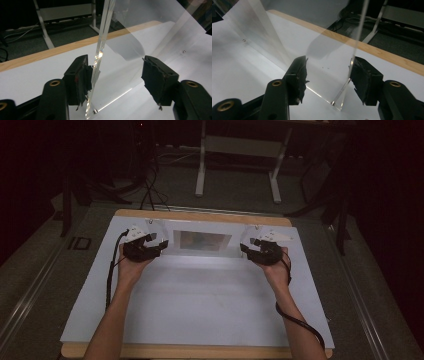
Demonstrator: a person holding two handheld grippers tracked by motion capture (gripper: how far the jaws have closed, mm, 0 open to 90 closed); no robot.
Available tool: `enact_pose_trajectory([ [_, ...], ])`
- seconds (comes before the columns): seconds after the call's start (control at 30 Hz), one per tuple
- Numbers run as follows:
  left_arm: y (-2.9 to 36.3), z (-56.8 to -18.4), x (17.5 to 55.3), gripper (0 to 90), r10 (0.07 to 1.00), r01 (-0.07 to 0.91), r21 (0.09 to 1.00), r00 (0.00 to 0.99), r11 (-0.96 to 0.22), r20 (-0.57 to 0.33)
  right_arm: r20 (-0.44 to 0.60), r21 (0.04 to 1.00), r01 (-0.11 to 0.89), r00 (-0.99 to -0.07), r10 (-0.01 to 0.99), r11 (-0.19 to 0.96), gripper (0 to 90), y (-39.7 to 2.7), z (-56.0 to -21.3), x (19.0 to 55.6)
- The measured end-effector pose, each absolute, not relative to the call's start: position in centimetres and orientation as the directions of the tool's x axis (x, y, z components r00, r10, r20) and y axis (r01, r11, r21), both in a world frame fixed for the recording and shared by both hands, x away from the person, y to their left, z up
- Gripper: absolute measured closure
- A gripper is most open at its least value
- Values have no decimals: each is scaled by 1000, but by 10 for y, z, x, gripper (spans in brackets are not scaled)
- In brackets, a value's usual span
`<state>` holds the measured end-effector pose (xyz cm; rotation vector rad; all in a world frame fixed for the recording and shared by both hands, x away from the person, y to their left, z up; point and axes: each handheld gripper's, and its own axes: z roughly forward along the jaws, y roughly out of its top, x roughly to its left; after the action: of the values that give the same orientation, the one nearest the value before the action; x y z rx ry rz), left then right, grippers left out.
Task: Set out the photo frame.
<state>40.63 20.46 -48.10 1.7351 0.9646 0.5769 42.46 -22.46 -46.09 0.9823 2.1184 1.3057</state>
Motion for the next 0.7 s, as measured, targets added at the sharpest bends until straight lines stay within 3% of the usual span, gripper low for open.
enact_pose_trajectory([
  [0.7,194,-480,417,334,826,331,929,561,-164,-55,-55,892,327,-606,794,312,475,-214,-470,430],
])
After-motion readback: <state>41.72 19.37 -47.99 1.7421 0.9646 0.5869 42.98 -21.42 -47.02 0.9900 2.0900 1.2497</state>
